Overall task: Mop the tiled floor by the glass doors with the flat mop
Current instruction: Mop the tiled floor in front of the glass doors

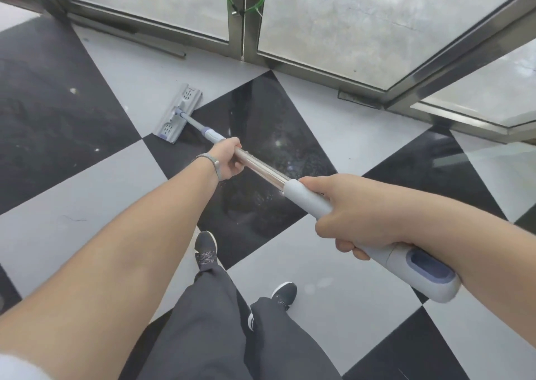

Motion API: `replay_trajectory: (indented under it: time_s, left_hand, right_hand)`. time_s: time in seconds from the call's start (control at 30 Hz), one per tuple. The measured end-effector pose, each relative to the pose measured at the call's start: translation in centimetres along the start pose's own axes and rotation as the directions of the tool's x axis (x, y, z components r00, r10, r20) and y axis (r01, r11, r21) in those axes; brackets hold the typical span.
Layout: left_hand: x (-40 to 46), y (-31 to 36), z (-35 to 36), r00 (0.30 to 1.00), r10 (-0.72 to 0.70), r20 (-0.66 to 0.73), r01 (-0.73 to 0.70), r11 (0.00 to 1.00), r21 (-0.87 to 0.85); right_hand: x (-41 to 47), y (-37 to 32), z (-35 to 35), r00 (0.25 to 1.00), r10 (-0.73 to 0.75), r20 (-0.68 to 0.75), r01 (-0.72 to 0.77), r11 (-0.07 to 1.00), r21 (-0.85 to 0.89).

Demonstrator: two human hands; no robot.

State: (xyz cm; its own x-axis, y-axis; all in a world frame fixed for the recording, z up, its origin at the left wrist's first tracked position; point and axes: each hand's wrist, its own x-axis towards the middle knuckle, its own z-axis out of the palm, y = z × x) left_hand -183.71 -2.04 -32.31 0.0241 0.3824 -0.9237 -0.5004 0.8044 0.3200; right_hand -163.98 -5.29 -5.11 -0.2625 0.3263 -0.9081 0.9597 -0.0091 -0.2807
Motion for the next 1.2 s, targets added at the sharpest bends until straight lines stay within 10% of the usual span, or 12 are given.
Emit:
replay_trajectory:
  time_s: [0.73,1.2]
  left_hand:
    - [-1.1,3.5,-18.9,0.979,-0.024,-0.203,0.000,0.993,-0.116]
    - [-4.1,-6.7,-13.6,0.979,0.000,-0.204,-0.022,0.994,-0.105]
  right_hand:
    - [8.7,-13.6,4.6,0.984,-0.147,0.099,0.165,0.965,-0.205]
    - [2.0,-5.9,10.1,0.994,-0.090,0.069,0.104,0.963,-0.249]
